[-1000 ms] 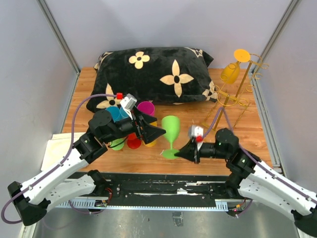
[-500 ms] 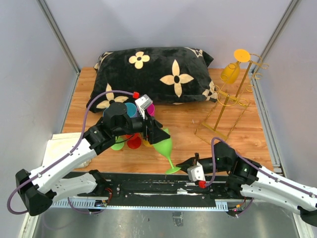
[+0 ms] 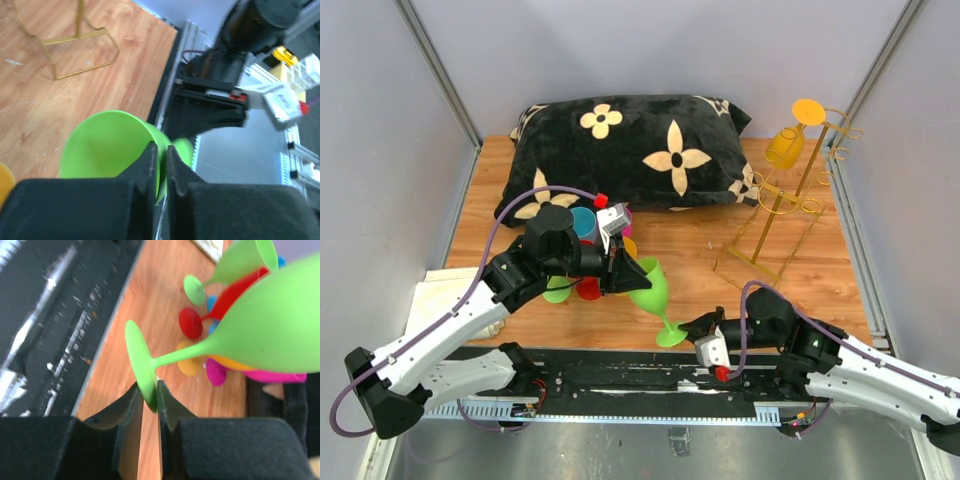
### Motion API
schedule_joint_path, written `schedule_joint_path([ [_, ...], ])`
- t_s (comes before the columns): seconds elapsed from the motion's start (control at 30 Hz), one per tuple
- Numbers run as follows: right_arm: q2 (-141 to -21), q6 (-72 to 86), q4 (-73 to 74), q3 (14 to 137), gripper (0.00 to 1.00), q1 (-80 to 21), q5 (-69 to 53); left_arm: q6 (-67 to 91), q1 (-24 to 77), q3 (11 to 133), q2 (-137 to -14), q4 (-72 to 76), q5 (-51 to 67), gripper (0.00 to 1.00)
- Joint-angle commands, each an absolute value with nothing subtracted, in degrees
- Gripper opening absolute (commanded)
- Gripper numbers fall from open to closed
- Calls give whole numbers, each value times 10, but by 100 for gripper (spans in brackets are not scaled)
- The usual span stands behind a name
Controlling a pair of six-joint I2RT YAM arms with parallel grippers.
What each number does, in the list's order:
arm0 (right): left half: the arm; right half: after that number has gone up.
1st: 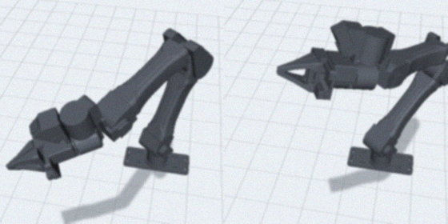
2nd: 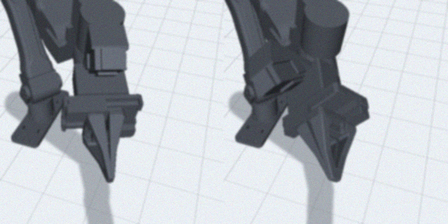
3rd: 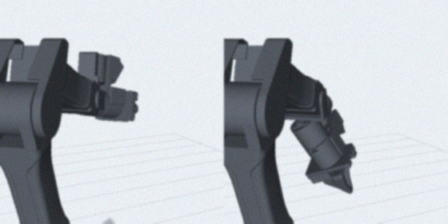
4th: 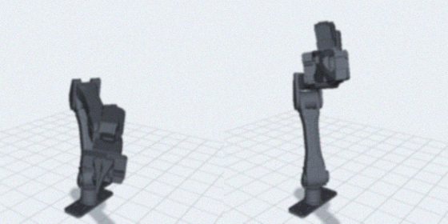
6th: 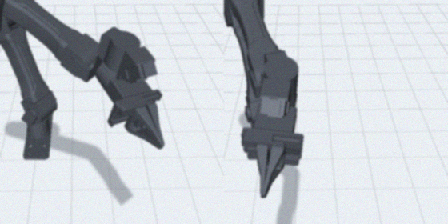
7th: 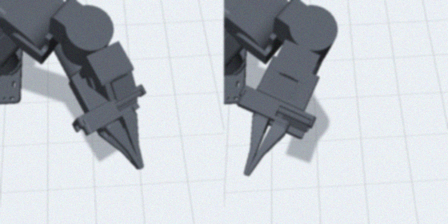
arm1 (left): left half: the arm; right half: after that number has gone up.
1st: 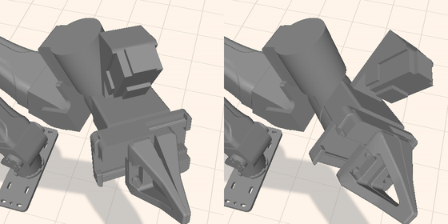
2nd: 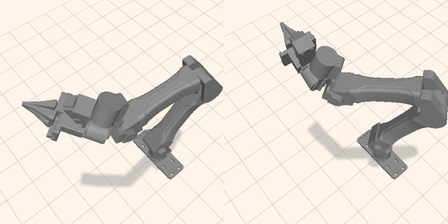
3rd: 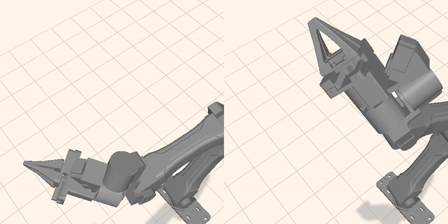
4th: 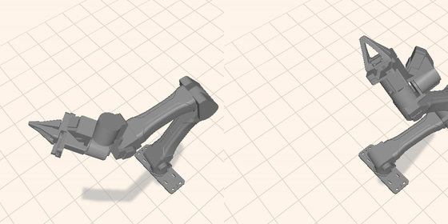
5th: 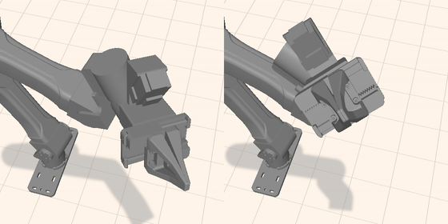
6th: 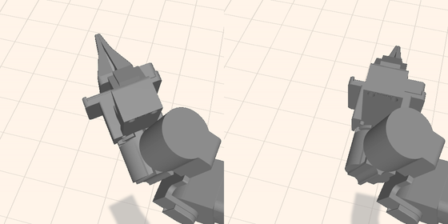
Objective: Take the wine glass off the wine glass rack
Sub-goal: Place the wine glass at the center of the board.
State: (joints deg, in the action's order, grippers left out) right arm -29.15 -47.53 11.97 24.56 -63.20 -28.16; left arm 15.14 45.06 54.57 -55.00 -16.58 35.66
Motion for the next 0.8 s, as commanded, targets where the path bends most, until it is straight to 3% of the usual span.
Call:
schedule_joint_path([
  [0.0,-285,-470,108,240,27,-636,-213,118,456,566,-540,-202,377,1],
  [0.1,-274,-457,122,244,49,-635,-217,115,455,573,-533,-220,324,0],
  [0.2,-249,-442,149,249,59,-635,-272,111,456,585,-530,-259,250,0],
  [0.4,-154,-436,115,233,61,-636,-346,116,457,595,-545,-340,147,0],
  [0.6,-51,-369,11,190,71,-635,-215,179,551,533,-529,-333,8,0],
  [0.77,-27,-332,-27,189,73,-635,-128,239,644,476,-520,-322,-160,0],
])
